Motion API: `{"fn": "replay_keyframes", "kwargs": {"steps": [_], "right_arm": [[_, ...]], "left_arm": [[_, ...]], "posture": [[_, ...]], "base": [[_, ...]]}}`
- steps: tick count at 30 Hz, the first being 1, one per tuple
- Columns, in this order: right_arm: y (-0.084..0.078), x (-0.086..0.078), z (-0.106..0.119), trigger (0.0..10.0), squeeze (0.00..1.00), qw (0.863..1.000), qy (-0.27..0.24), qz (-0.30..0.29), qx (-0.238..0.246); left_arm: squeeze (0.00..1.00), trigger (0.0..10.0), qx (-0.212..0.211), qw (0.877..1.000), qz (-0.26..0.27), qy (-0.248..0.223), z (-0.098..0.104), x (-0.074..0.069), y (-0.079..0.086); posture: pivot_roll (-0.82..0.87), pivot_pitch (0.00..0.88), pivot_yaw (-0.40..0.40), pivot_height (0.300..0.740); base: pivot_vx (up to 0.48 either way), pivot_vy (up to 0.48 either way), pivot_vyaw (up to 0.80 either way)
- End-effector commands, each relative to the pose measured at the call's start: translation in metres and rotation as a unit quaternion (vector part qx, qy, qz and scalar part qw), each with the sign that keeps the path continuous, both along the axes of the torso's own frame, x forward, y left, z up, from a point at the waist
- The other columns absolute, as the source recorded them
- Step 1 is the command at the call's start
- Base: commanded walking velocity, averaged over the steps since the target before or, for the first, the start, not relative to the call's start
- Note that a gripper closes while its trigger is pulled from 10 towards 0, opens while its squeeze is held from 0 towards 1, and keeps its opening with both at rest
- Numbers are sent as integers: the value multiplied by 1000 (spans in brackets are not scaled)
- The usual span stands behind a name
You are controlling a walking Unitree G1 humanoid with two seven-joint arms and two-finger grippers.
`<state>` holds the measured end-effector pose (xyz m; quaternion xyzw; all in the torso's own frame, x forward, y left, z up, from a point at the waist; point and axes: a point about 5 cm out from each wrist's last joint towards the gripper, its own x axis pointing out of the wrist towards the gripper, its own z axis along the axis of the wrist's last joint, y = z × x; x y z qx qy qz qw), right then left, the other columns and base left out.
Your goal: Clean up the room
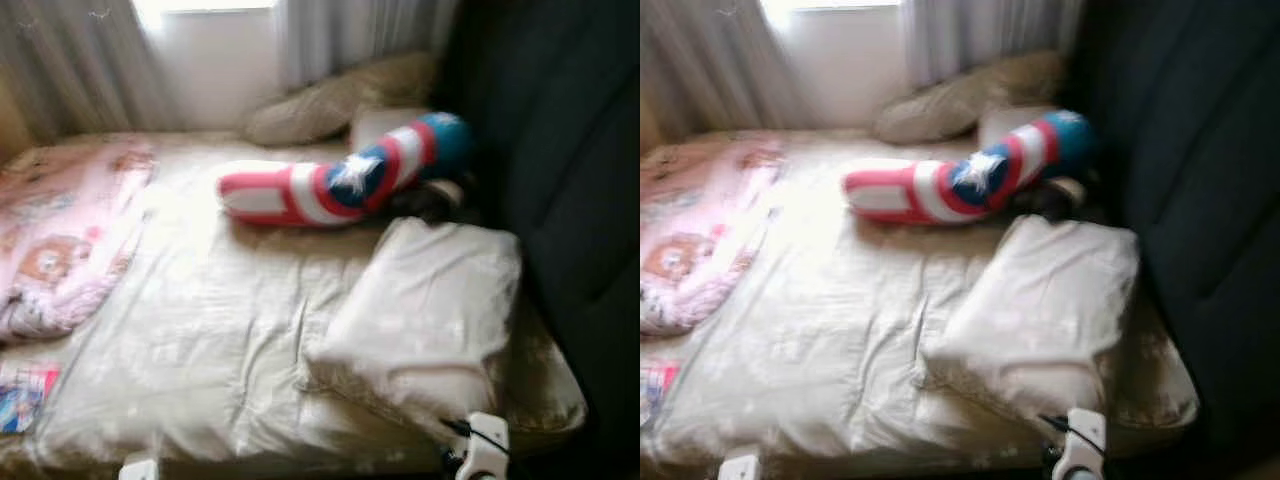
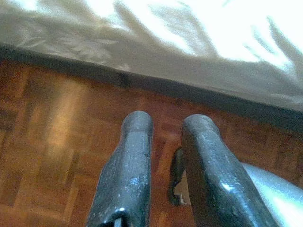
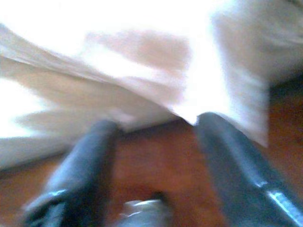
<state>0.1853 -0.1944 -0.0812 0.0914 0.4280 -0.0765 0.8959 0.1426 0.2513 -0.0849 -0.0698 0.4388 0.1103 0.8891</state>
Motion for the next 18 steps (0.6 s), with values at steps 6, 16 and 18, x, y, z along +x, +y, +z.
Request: {"fn": "replay_keyframes", "kwargs": {"steps": [6, 16, 18], "right_arm": [[-14, -14, -5, 10000, 0, 1000, 19, -16, -14], [-14, -14, -4, 10000, 0, 1000, 8, -26, -15], [-14, -14, -4, 10000, 0, 1000, 11, -19, -16]], "left_arm": [[0, 10000, -14, 1000, -9, -21, 2, 13, -13], [0, 10000, -11, 999, -12, -40, 5, 17, -11], [0, 10000, -9, 999, -19, -44, 7, 22, -14]], "posture": [[-33, 0, 44, 740], [-29, 0, 45, 740], [-29, 0, 45, 740]], "base": [[90, 0, 0], [0, 0, 0], [0, 0, 0]]}}
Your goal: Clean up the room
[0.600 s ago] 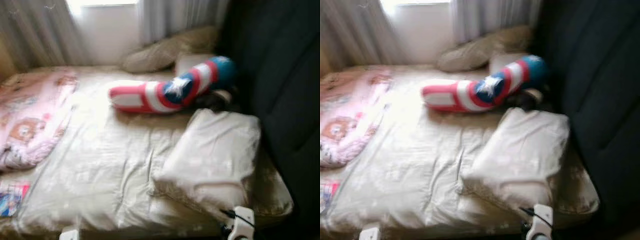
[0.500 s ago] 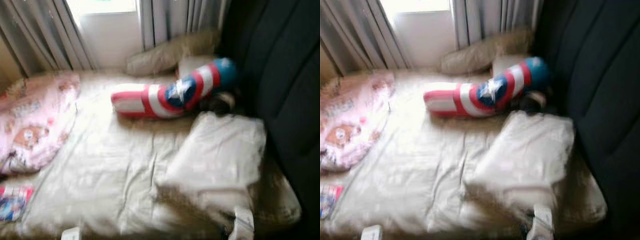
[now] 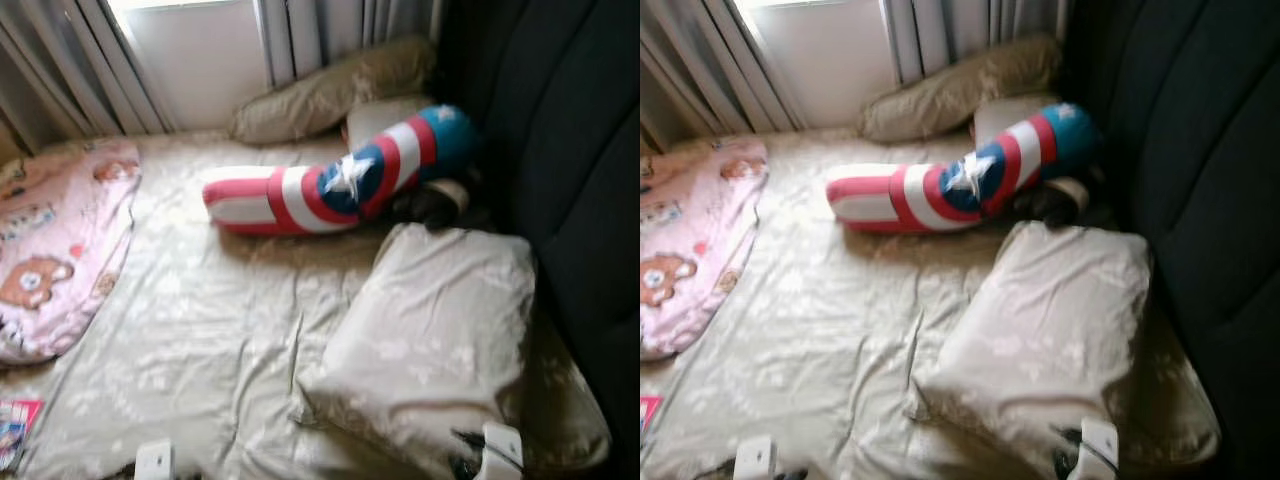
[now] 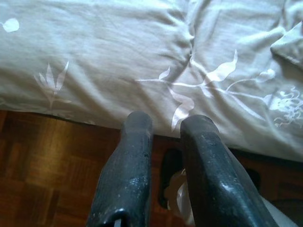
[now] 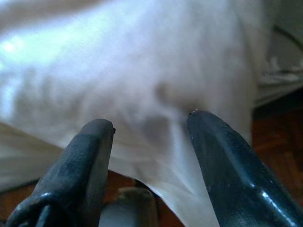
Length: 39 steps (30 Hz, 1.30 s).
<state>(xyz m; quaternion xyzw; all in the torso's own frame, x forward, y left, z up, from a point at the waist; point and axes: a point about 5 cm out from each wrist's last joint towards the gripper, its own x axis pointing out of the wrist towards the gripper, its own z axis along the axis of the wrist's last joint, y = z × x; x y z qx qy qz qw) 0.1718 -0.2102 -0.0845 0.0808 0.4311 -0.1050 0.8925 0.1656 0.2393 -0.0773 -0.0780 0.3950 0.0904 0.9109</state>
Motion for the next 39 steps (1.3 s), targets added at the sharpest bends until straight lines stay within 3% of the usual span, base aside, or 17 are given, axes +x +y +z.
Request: {"fn": "replay_keyframes", "kwargs": {"steps": [1, 7, 19, 26, 27, 28, 31, 36, 39], "right_arm": [[2, 0, -1, 10000, 0, 1000, 4, 4, 5], [2, 0, -1, 10000, 0, 1000, 2, 3, 4], [3, 2, 1, 10000, 0, 1000, -17, 4, 10], [5, 9, 7, 10000, 0, 997, -65, 25, 12], [5, 35, 22, 10000, 0, 992, -110, 56, -1], [6, 50, 32, 10000, 0, 988, -135, 70, -7], [8, 82, 58, 10000, 0, 973, -217, 82, 0], [5, 92, 71, 10000, 0, 960, -271, 62, -1], [5, 91, 74, 10000, 0, 956, -287, 60, -11]], "left_arm": [[0, 10000, 2, 1000, -7, 6, -1, 1, -4], [0, 10000, 1, 1000, -18, -5, 0, 10, -15], [0, 10000, 6, 999, -28, -21, 4, 16, -16], [0, 10000, 13, 996, -33, -85, 20, 39, -12], [0, 10000, 17, 994, -35, -106, 26, 47, -11], [0, 10000, 18, 993, -34, -112, 28, 49, -10], [0, 10000, 25, 987, -37, -154, 40, 62, -8], [0, 10000, 36, 968, -44, -243, 61, 78, -7], [0, 10000, 44, 958, -51, -279, 69, 79, -9]], "posture": [[-29, 0, 45, 740], [-38, 0, 48, 740], [-45, 0, 56, 740], [-59, 0, 73, 740], [-62, 0, 76, 740], [-62, 0, 76, 740], [-54, 0, 71, 740], [-48, 0, 62, 740], [-47, 0, 63, 740]], "base": [[0, 0, 0], [0, -402, 0], [0, -29, 0], [0, 0, 0], [0, 0, 0], [0, 0, 0], [0, 0, 0], [0, 0, 0], [0, 0, 0]]}}
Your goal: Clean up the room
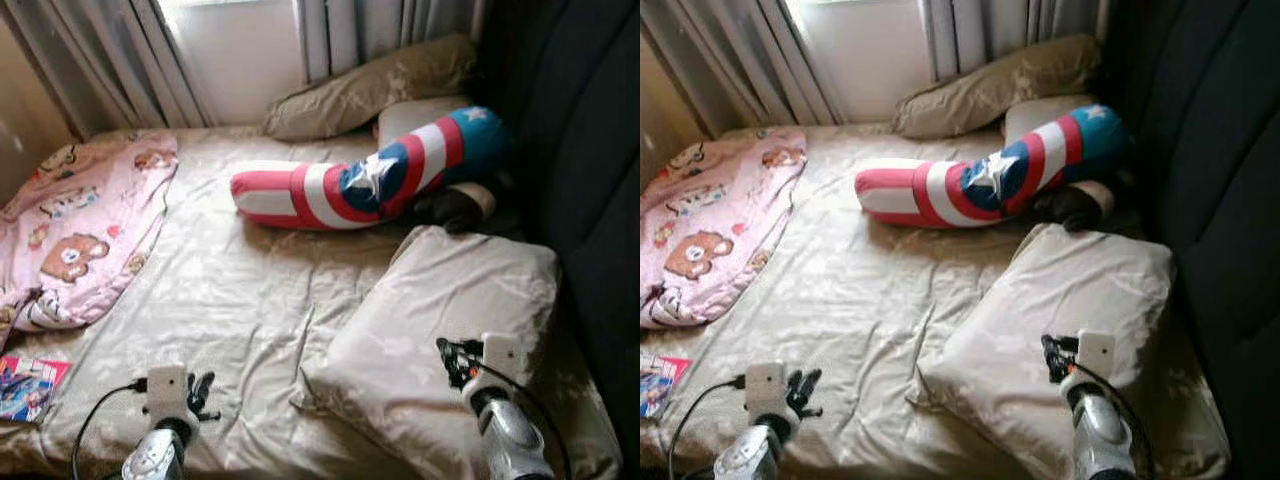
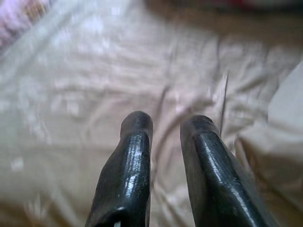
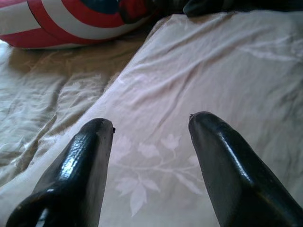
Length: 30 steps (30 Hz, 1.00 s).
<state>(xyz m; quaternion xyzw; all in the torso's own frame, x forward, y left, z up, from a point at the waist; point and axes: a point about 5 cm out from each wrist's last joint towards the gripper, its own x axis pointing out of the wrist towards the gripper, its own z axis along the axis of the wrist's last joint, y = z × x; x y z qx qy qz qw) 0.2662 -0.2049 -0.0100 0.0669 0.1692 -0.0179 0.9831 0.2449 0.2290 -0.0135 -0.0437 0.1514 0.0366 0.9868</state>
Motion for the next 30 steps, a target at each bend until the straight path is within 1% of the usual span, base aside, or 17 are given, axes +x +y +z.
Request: {"fn": "replay_keyframes", "kwargs": {"steps": [1, 2, 5, 7, 8, 10, 11, 12, 13, 15, 22, 23, 28, 30], "right_arm": [[-1, -4, -1, 10000, 0, 1000, -12, -12, 1], [0, -5, -1, 10000, 0, 1000, -16, -10, 5], [1, -11, -4, 10000, 0, 999, -22, -11, 44], [4, -13, -2, 10000, 0, 999, -35, 27, 20], [4, -13, 0, 10000, 0, 998, -43, 34, 11], [0, -12, 4, 10000, 0, 998, -56, 20, 7], [-7, -9, 7, 10000, 0, 998, -63, -3, 5], [-7, -9, 7, 10000, 0, 998, -63, -3, 5], [-12, -7, 10, 10000, 0, 998, -66, -25, 5], [-19, -4, 12, 10000, 0, 997, -67, -38, 4], [-26, -7, 12, 10000, 0, 998, -58, -35, -15], [-28, -7, 13, 10000, 0, 998, -56, -35, -22], [-26, -3, 14, 10000, 0, 997, -54, -21, -44], [-24, -3, 12, 10000, 0, 998, -35, -18, -47]], "left_arm": [[0, 10000, 7, 999, -2, -33, 6, 0, 1], [0, 10000, 7, 999, -3, -41, 8, -1, 0], [0, 10000, 14, 997, -10, -70, 14, 0, -3], [0, 10000, 15, 996, -21, -82, 17, 1, -7], [0, 10000, 17, 995, -31, -89, 19, 2, -10], [0, 10000, 20, 994, -43, -98, 23, 5, -14], [0, 10000, 18, 994, -49, -101, 24, 7, -17], [0, 10000, 18, 994, -49, -101, 24, 7, -17], [0, 10000, 17, 993, -50, -102, 25, 8, -18], [0, 10000, 11, 994, -41, -104, 24, 8, -22], [0, 10000, 0, 993, -28, -112, 25, 7, -31], [0, 10000, -3, 993, -27, -114, 26, 7, -33], [0, 10000, 0, 992, -32, -118, 28, 10, -35], [0, 10000, 1, 992, -33, -122, 30, 11, -35]], "posture": [[-47, 0, 63, 740], [-51, 0, 64, 740], [-55, 0, 66, 740], [-55, 0, 64, 740], [-55, 0, 62, 740], [-53, 0, 58, 740], [-57, 0, 55, 740], [-57, 0, 55, 740], [-63, 0, 54, 740], [-57, 0, 35, 740], [-47, 0, 8, 740], [-39, 0, -6, 740], [-40, 0, -11, 740], [-33, 0, -12, 740]], "base": [[0, 0, 0], [0, 0, 0], [0, 0, 0], [0, 0, 0], [0, 0, 0], [0, 0, 0], [0, 0, 0], [0, 0, 0], [0, 0, 0], [0, 0, 0], [0, 0, 0], [0, 0, 0], [0, 0, 0], [0, 0, 0]]}}
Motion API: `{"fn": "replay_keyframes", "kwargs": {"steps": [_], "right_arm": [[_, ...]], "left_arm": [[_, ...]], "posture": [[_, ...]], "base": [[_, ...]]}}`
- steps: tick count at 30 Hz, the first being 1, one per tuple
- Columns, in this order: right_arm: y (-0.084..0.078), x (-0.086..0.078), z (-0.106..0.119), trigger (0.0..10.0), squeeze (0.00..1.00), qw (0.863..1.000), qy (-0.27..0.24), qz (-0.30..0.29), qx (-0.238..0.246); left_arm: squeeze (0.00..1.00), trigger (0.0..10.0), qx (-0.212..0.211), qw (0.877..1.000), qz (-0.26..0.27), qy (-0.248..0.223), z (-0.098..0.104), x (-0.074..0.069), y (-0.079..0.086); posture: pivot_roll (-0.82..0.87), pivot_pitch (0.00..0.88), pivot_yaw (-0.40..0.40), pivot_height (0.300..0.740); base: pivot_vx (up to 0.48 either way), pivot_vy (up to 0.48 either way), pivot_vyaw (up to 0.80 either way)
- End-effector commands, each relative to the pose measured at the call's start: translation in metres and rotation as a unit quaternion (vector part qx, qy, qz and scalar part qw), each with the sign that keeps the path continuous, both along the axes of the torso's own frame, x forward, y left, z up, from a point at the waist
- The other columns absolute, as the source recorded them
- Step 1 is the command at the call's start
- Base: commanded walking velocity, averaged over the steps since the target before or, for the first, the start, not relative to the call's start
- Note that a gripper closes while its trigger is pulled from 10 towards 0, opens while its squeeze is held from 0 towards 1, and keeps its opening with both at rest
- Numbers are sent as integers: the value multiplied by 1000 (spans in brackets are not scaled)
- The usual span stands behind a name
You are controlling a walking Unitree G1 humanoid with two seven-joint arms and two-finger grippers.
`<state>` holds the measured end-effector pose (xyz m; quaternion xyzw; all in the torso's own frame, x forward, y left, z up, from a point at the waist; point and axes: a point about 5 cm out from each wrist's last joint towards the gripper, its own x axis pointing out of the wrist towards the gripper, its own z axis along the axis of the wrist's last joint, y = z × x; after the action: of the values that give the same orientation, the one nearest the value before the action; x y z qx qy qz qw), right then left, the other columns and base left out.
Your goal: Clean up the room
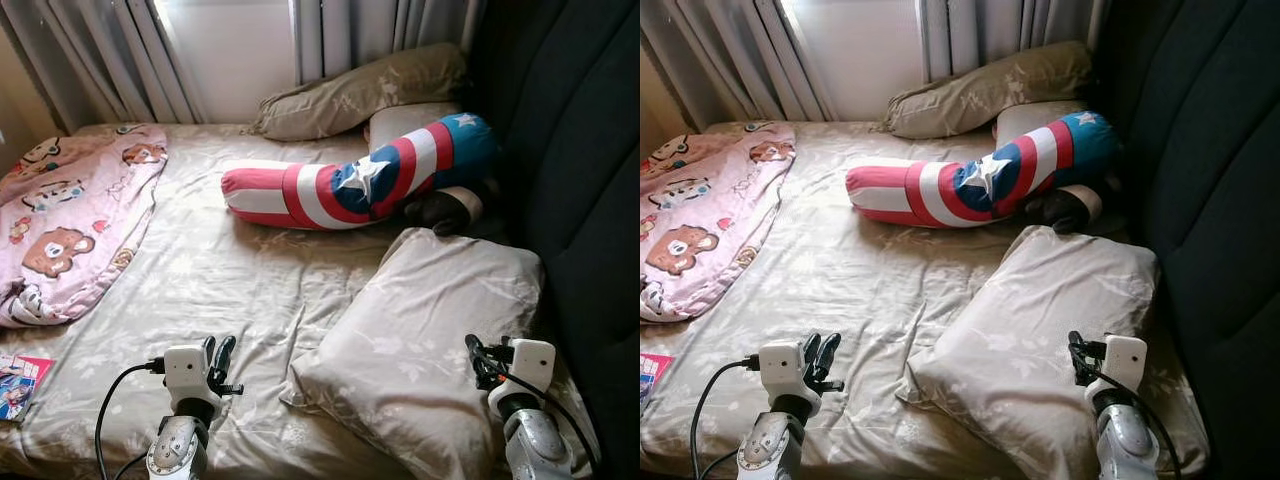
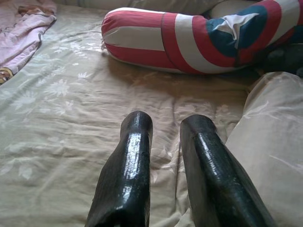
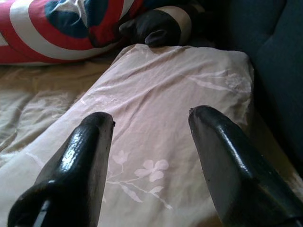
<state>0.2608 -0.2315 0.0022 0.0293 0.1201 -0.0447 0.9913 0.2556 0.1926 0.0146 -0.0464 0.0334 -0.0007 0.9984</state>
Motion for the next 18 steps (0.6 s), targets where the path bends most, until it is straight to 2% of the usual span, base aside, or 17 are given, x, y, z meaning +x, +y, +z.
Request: {"fn": "replay_keyframes", "kwargs": {"steps": [1, 9, 18], "right_arm": [[3, 3, -1, 10000, 0, 1000, 14, 4, -4], [10, 4, -3, 10000, 0, 999, 26, 12, -19], [13, 4, -3, 10000, 0, 1000, 15, 8, -14]], "left_arm": [[0, 10000, 5, 1000, 0, -3, 2, 0, 2], [0, 10000, 17, 1000, -5, -9, 8, 4, 6], [0, 10000, 20, 1000, -8, -5, 8, 4, 7]], "posture": [[-33, 0, -12, 740], [-19, 0, 9, 692], [-25, 0, 22, 692]], "base": [[0, 0, 0], [0, 0, 0], [0, 0, 0]]}}
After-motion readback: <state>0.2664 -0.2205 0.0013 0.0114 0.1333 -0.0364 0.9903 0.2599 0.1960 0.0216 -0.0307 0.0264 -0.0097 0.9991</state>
